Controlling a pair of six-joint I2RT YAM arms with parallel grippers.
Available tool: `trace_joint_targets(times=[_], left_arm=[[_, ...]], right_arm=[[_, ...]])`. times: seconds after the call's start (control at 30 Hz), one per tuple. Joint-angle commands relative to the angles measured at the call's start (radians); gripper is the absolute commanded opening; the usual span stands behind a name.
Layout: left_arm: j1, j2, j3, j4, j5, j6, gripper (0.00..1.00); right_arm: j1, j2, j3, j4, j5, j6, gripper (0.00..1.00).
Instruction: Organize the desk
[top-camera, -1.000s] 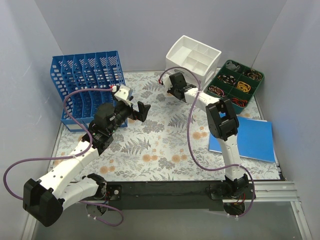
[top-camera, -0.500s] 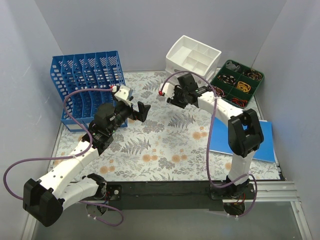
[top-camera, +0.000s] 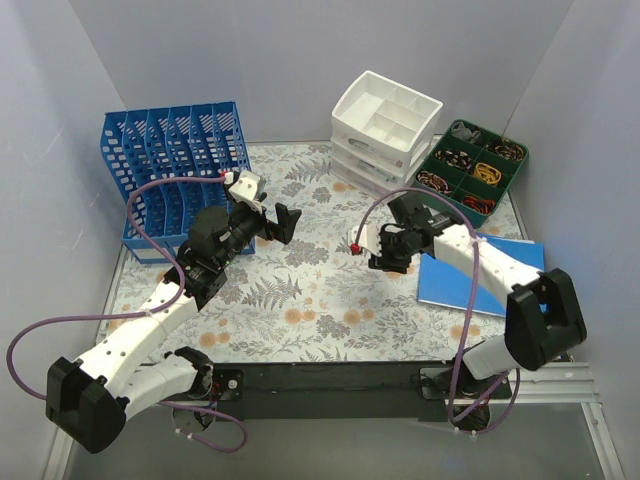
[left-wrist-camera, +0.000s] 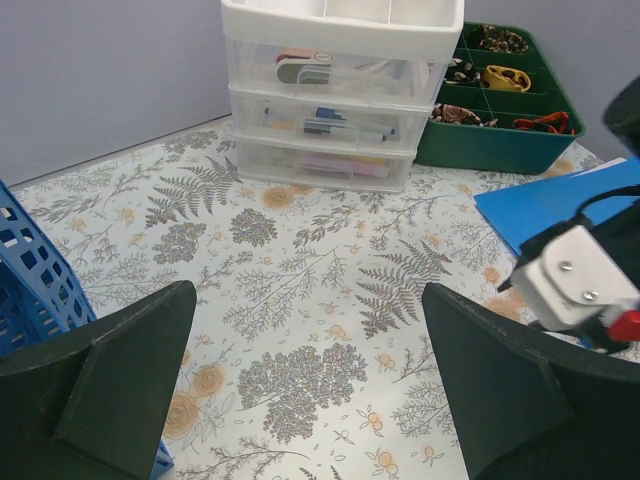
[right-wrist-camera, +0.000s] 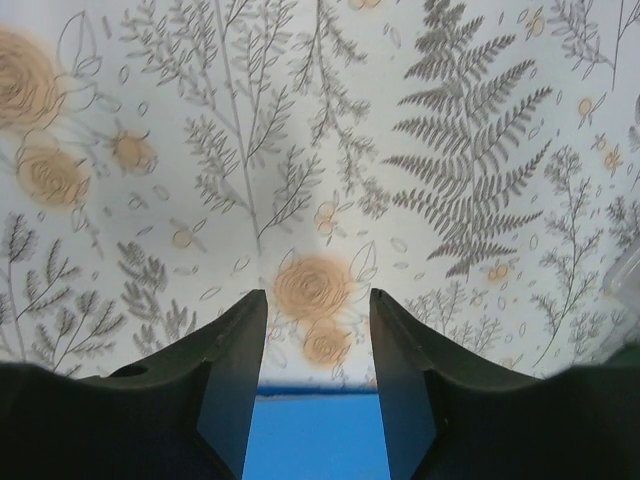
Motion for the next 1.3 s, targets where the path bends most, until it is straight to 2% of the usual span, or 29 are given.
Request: trace_joint_targets(times=[0.0,0.17,0.47,0.6,0.77,0.93,1.03,1.1,1.13,1.17,1.2,1.23,1.27], left_arm=[[0.004,-0.021,-0.007,-0.001,0.006,0.006,0.98],[0.003,-0.018,-0.008,-0.004,0.01,0.004,0.98],[0.003,-0.015,-0.008,-0.004,0.01,0.003,0.98],[0.003,-0.012,-0.007,-0.004,0.015,0.0,0.98],[0.003,-0.008,-0.008,-0.004,0.018,-0.003,0.98],[0.003,-0.006,-0.007,-0.004,0.02,-0.005,0.98],[0.003,-0.006,-0.007,-0.003,0.026,-0.011,0.98],[0.003,-0.002,-0.007,-0.001,0.038,-0.019,0.98],[0.004,0.003,-0.005,-0.001,0.043,-0.025,0.98],[0.003,0.003,-0.005,-0.001,0.055,-0.037,0.98],[0.003,0.006,-0.004,-0.001,0.062,-0.045,0.98],[0.003,0.014,-0.005,0.004,0.072,-0.051,0.98],[0.003,0.017,-0.004,0.004,0.095,-0.066,0.98]], right_arm=[[-0.021,-0.164,-0.097,-0.084,0.024,-0.086,0.55],[-0.058,-0.301,-0.238,-0.121,0.123,-0.092,0.57],[-0.234,-0.477,-0.399,-0.158,0.217,-0.207,0.61],[-0.312,-0.507,-0.476,-0.155,0.218,-0.245,0.61],[-0.343,-0.513,-0.534,-0.124,0.214,-0.253,0.61],[-0.344,-0.508,-0.614,0.009,0.255,-0.227,0.59],[-0.343,-0.504,-0.643,0.059,0.263,-0.222,0.52],[-0.344,-0.504,-0.659,0.063,0.255,-0.221,0.4],[-0.344,-0.504,-0.662,0.063,0.245,-0.218,0.3],[-0.343,-0.508,-0.666,0.062,0.24,-0.213,0.24],[-0.344,-0.51,-0.669,0.06,0.234,-0.213,0.15],[-0.344,-0.514,-0.671,0.059,0.222,-0.213,0.02],[-0.344,-0.521,-0.671,0.054,0.217,-0.21,0.01]])
